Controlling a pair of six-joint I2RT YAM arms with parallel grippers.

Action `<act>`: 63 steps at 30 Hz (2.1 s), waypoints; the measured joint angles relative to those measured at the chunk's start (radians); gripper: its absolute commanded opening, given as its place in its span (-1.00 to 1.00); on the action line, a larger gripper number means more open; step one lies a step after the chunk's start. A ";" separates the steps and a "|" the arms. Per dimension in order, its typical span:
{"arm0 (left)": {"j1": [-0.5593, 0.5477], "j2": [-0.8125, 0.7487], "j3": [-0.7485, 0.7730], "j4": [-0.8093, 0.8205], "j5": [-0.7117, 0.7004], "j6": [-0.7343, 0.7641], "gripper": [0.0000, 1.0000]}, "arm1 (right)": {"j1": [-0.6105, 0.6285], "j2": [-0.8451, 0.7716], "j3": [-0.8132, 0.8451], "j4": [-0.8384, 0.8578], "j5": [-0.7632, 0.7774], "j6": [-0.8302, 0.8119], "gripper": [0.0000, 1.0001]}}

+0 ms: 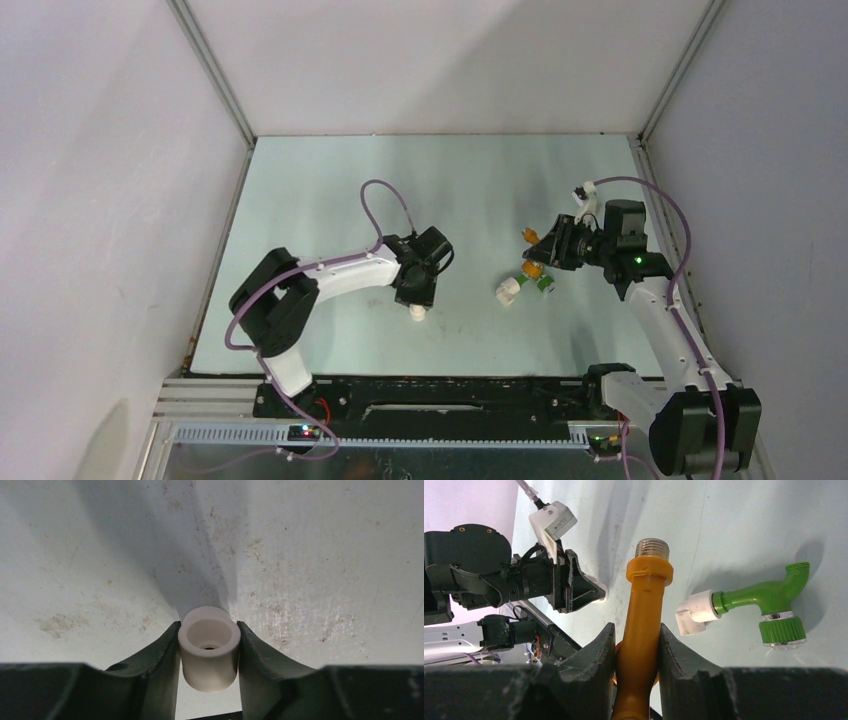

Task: Install the water faucets
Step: Pick up the adaptor at the center of the board.

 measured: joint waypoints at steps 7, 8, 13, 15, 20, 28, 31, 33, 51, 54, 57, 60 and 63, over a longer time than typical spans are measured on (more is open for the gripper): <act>-0.003 0.002 0.000 0.005 -0.011 0.006 -1.00 | 0.002 0.000 0.000 0.000 -0.016 -0.001 -1.00; -0.003 -0.002 0.000 0.006 -0.016 0.011 -1.00 | 0.002 -0.001 0.000 -0.001 -0.019 -0.001 -1.00; 0.003 -0.145 -0.040 0.051 0.003 0.072 -1.00 | 0.023 -0.034 -0.001 -0.004 -0.064 -0.020 -1.00; 0.023 -0.283 -0.079 0.114 0.074 0.090 -1.00 | 0.050 -0.062 -0.001 0.000 -0.099 -0.029 -1.00; 0.137 -0.623 -0.201 0.375 0.338 0.050 -1.00 | 0.174 -0.128 0.000 0.015 -0.167 -0.053 -1.00; 0.247 -0.762 -0.380 0.921 0.735 -0.260 -1.00 | 0.469 -0.154 0.097 0.012 -0.188 -0.097 -1.00; 0.253 -0.753 -0.424 1.103 0.829 -0.379 -1.00 | 0.560 -0.149 0.150 0.031 -0.187 -0.095 -1.00; 0.255 -0.748 -0.438 1.210 0.878 -0.449 -1.00 | 0.600 -0.139 0.186 0.030 -0.186 -0.094 -1.00; 0.264 -0.725 -0.486 1.541 1.003 -0.645 -1.00 | 0.641 -0.118 0.267 0.003 -0.151 -0.115 -1.00; 0.267 -0.726 -0.492 1.544 1.004 -0.645 -1.00 | 0.646 -0.102 0.287 -0.024 -0.147 -0.126 -1.00; 0.268 -0.729 -0.501 1.539 1.007 -0.644 -1.00 | 0.662 -0.095 0.299 -0.055 -0.133 -0.140 -1.00; 0.268 -0.730 -0.502 1.527 1.005 -0.641 -1.00 | 0.677 -0.095 0.300 -0.069 -0.126 -0.145 -1.00; 0.265 -0.731 -0.502 1.515 0.999 -0.634 -1.00 | 0.702 -0.089 0.300 -0.075 -0.119 -0.155 -1.00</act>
